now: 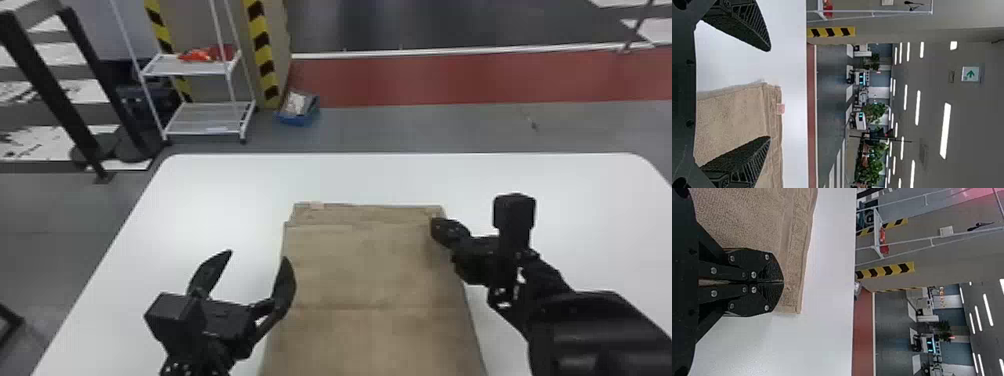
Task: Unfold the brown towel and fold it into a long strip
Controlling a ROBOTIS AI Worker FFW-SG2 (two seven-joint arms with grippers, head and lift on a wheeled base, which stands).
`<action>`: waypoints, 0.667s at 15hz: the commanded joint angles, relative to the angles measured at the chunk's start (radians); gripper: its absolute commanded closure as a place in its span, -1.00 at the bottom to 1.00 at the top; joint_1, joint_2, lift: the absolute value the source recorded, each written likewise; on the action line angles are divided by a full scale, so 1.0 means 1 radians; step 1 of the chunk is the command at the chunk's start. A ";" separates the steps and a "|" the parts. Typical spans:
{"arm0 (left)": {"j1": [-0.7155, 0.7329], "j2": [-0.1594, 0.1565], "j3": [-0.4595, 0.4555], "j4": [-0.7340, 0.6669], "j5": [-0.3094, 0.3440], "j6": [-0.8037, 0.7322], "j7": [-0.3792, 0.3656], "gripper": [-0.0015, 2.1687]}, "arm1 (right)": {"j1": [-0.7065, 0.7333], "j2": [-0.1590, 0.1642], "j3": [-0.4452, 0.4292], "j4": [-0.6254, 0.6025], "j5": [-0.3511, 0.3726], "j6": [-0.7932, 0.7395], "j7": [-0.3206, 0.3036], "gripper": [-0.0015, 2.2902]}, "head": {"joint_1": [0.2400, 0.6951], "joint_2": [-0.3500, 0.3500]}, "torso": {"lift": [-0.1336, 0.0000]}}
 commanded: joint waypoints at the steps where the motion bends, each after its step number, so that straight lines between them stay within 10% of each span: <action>1: -0.002 0.004 0.000 0.000 0.002 0.002 -0.002 -0.93 | 0.050 0.000 0.003 -0.115 -0.014 0.015 0.002 -0.02 | 1.00 0.29 | -0.71; 4: -0.006 0.005 0.053 -0.012 0.021 0.002 -0.009 -0.93 | 0.139 -0.003 0.075 -0.325 -0.019 0.046 0.021 -0.02 | 1.00 0.32 | -0.71; 10: -0.038 -0.008 0.316 -0.058 0.158 0.063 -0.018 -0.93 | 0.269 -0.077 0.362 -0.527 0.100 0.129 0.074 -0.03 | 1.00 1.00 | -0.71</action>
